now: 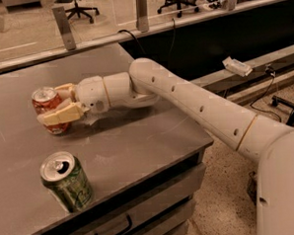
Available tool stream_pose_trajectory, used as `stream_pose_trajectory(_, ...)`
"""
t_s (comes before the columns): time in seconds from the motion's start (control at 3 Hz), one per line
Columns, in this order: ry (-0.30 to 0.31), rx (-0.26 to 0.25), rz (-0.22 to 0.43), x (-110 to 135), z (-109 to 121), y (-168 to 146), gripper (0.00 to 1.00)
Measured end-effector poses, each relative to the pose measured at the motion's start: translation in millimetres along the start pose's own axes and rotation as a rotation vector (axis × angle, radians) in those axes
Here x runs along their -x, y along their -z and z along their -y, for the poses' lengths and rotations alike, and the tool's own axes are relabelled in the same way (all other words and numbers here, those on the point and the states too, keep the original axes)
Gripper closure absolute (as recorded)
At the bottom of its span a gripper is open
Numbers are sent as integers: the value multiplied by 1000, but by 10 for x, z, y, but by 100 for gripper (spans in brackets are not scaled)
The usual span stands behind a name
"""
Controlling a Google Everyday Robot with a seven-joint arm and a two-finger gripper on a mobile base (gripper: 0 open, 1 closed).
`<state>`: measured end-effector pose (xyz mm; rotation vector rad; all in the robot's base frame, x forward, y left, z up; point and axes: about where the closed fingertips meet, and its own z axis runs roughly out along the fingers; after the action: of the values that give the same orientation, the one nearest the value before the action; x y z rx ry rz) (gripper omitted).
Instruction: Knock coke can over
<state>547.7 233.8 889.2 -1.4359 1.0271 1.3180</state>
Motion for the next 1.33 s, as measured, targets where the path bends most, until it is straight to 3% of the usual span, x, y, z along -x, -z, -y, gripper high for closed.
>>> stream_pose_trajectory(0.33,29,-18,-13,161,-7,156,100)
stream_pose_trajectory(0.67,64,-33,-65,399,-45,369,100)
stream_pose_trajectory(1.0,82,-20,-237,642,-142,521,100)
stream_pose_trajectory(1.33,38,0,-487,741,-246,729,100)
